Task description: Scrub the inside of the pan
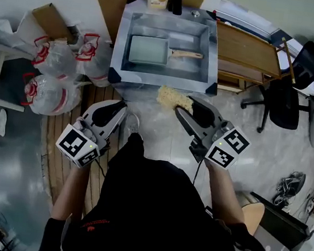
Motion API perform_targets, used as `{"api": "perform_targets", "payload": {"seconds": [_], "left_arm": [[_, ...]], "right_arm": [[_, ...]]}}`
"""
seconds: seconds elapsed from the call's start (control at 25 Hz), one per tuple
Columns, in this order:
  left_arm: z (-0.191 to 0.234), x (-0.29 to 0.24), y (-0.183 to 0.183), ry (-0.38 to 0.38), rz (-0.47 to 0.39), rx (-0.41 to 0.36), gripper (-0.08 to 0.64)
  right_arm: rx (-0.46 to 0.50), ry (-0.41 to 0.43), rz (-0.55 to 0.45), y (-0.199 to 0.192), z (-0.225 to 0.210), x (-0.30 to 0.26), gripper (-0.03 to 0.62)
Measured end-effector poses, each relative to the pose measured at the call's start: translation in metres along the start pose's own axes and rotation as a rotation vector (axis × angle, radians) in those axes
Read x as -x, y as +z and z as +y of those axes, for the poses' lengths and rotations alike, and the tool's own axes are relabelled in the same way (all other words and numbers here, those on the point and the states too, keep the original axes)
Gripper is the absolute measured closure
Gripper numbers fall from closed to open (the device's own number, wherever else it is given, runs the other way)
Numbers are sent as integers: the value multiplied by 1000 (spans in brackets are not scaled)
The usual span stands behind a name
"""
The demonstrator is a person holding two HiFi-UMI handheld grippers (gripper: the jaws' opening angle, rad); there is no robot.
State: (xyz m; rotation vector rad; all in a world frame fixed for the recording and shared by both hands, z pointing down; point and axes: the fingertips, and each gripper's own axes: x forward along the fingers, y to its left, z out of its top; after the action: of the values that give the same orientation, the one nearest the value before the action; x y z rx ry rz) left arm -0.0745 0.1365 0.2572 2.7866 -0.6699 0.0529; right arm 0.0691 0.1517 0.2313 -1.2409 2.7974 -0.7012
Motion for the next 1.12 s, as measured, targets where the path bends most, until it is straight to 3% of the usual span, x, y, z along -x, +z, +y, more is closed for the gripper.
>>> {"api": "perform_targets", "payload": {"seconds": [0.24,0.56,0.84,1.12], "left_arm": [[80,-23,12,-38,20,24,518],[144,-48,19,-57,40,42,518],[178,-80,20,-65,78,57,520],[193,-118,15,-26,96,64,520]], "right_arm": [[-32,-37,42,13,-43,-72,422],[-46,-75,92,22,-85,-126,422],[-82,-90,120,27,-127,-149,422],[-71,-49,168,26,-169,-165,423]]}}
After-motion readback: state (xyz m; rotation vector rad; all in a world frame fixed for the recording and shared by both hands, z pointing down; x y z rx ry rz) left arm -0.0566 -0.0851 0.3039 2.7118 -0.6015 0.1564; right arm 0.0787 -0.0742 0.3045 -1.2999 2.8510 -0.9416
